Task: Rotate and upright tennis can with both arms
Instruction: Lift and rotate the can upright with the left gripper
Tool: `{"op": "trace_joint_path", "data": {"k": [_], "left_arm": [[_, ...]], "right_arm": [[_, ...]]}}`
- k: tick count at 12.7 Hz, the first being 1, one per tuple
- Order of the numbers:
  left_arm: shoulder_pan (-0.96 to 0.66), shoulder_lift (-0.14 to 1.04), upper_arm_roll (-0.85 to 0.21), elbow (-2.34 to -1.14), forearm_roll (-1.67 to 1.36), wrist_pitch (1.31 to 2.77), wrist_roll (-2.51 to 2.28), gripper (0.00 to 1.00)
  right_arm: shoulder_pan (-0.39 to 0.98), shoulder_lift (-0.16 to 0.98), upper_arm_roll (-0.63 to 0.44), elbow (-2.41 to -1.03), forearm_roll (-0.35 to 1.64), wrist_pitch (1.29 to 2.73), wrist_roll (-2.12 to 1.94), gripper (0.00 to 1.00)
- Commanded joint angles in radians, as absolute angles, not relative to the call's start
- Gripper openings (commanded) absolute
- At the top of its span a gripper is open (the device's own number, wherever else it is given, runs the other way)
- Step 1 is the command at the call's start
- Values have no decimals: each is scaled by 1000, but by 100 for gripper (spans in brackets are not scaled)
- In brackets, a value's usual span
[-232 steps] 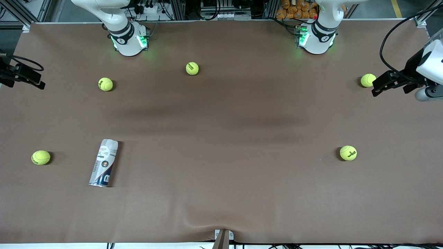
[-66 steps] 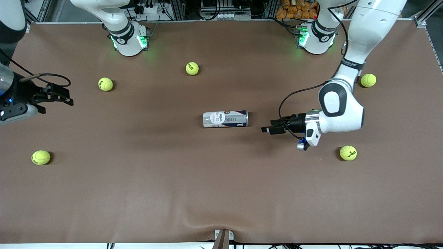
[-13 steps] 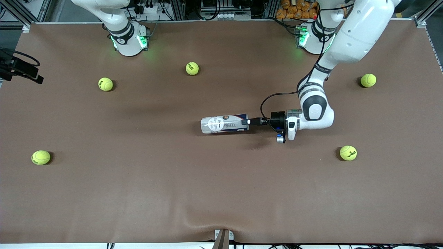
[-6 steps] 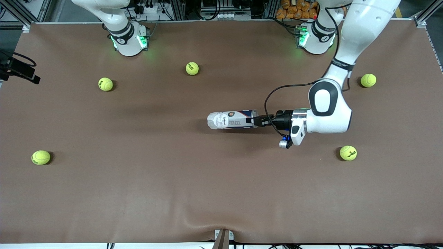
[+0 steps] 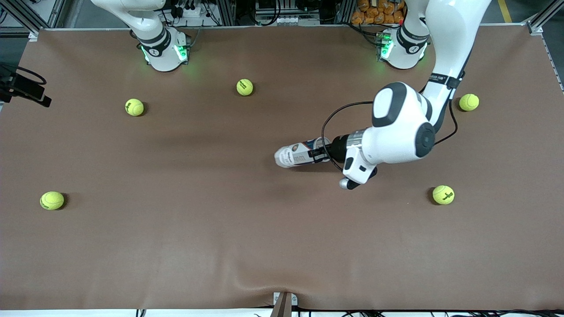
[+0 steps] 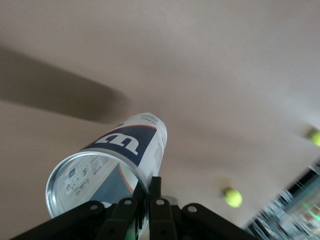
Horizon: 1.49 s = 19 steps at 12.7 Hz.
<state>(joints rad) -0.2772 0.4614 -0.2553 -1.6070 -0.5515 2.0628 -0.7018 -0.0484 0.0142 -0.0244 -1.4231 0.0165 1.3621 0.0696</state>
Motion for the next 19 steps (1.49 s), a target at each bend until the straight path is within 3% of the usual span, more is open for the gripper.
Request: {"op": "trace_joint_path", "data": {"k": [1, 7, 10, 17, 18, 19], "left_arm": [[-319, 476, -250, -1559, -387, 2033, -805, 0], [-458, 492, -242, -1482, -68, 1965, -974, 0], [-569, 560, -236, -1410, 59, 1965, -1072, 0], [-630, 647, -224, -1341, 95, 1967, -1080, 0], [-630, 647, -222, -1342, 95, 1967, -1080, 15], [-630, 650, -224, -1344, 100, 1967, -1080, 36]], "right_arm": [[-67, 18, -11, -1404, 11, 1347, 71, 100], [-66, 18, -11, -1404, 11, 1347, 71, 100], [-66, 18, -11, -1404, 11, 1347, 71, 100], [-66, 18, -9, -1404, 11, 1347, 71, 100], [-66, 18, -11, -1404, 11, 1347, 71, 100], [-66, 18, -11, -1404, 11, 1347, 71, 100]]}}
